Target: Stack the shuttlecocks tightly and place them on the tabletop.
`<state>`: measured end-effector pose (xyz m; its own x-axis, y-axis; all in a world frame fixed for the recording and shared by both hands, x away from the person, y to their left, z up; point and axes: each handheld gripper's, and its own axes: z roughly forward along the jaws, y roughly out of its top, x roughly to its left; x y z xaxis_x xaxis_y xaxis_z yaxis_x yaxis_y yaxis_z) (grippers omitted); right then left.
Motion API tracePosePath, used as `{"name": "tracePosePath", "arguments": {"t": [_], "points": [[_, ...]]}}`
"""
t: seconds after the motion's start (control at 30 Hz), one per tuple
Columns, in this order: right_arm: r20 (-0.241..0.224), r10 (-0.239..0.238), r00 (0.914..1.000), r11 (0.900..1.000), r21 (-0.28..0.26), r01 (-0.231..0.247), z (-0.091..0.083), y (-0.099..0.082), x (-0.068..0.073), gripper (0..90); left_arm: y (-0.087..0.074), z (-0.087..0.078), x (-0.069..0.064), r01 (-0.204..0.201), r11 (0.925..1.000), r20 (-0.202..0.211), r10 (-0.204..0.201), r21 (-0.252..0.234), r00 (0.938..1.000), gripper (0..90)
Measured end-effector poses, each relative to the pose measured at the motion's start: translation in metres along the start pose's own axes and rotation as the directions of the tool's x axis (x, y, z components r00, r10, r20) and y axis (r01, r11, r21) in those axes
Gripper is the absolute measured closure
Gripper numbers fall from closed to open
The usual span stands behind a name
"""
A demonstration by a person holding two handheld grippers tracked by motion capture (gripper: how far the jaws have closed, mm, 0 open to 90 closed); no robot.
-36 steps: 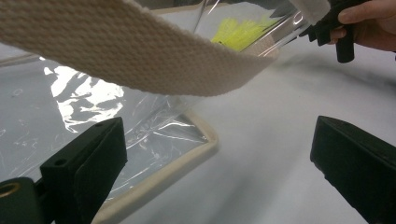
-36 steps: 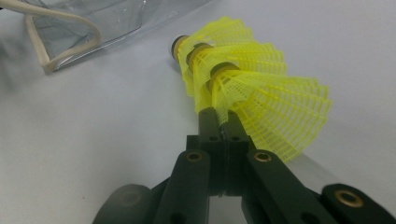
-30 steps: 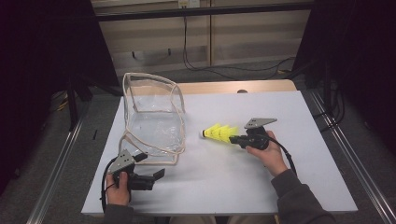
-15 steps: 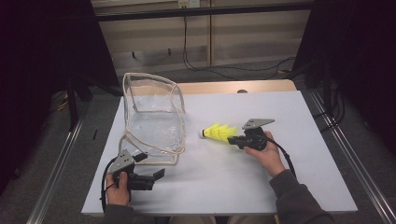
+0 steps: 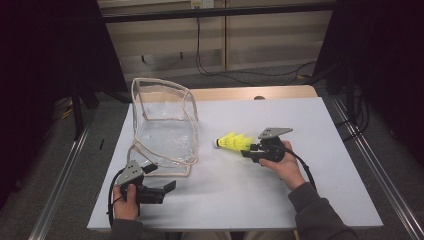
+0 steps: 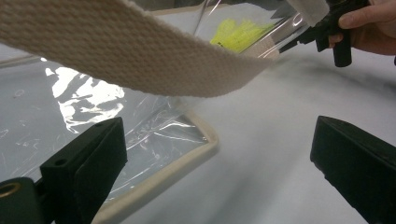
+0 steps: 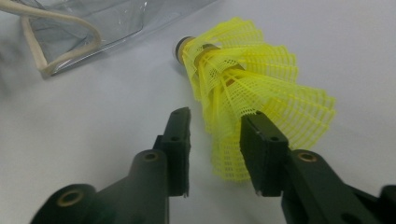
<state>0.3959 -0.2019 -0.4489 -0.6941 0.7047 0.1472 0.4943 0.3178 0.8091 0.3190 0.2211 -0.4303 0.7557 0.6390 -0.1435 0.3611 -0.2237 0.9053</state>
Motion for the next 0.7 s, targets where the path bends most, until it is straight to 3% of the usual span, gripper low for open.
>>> {"name": "tracePosePath", "arguments": {"t": [0.53,0.7], "points": [[0.009,0.017,0.9998,0.9998,0.008,-0.017,0.012,0.007,0.008,38.5,0.000,0.000,0.000,0.000,1.0000,-0.001,0.000,0.001,1.0000,3.6],[0.011,0.026,0.9996,0.9996,0.014,-0.026,0.016,0.008,0.009,36.2,0.000,0.000,0.001,-0.002,1.0000,0.000,0.002,0.002,1.0000,3.6]]}}
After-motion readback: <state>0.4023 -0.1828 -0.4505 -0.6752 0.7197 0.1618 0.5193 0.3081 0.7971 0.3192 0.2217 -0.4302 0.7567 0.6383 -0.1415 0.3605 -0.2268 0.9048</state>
